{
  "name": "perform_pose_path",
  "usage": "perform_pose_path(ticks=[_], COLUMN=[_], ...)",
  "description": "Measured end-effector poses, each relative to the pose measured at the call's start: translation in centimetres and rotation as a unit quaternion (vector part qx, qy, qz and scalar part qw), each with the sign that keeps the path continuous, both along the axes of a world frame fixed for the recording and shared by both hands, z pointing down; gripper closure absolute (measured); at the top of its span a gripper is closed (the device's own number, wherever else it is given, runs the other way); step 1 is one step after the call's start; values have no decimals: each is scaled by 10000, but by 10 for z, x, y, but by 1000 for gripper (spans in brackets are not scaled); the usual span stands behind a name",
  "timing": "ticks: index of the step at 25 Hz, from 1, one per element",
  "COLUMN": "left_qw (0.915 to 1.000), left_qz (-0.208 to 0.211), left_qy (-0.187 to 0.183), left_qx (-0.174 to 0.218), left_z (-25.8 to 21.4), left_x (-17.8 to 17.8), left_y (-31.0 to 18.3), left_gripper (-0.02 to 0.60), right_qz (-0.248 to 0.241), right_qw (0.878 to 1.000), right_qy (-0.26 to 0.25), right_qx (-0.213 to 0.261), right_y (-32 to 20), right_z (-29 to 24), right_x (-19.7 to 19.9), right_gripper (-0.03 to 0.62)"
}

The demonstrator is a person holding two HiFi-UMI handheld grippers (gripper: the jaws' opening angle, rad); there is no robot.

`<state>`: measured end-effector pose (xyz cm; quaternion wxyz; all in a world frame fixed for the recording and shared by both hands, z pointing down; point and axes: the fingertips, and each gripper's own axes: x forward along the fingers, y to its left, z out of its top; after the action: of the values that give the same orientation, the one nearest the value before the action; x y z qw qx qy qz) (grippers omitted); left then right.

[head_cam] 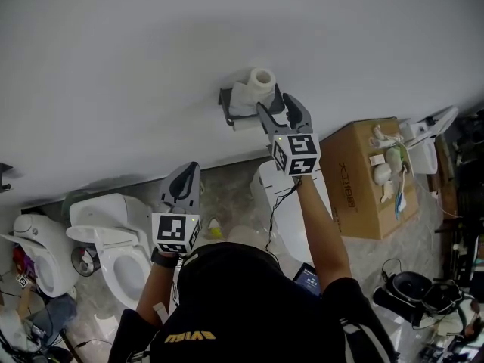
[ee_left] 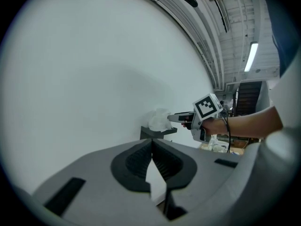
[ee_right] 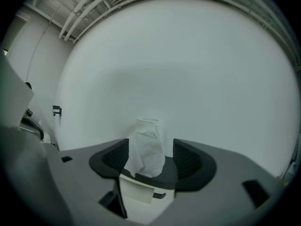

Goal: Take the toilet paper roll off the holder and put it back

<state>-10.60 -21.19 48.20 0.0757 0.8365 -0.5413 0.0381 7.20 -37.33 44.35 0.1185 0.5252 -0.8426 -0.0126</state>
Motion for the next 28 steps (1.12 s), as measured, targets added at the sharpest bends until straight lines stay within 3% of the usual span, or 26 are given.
perform_pose_path(ticks=[10,18,28], left_qw=[10000,9993,9990], left_qz=[-34,-26,-133], left_qy=[-42,-355,-375], left_qx=[58,89,215], left_z=[-17,-33,-44], left_x=[25,45,57], left_y=[19,40,48], left_gripper=[571,571,571], right_qz=[-12,-184,-295], right_qw=[9998,9995,9992], right_qy=[-176,-139,-172], right_qx=[36,231,203], right_y=[70,126,149], right_z=[-19,-34,-37], right_x=[35,52,61], right_gripper=[309,326,387])
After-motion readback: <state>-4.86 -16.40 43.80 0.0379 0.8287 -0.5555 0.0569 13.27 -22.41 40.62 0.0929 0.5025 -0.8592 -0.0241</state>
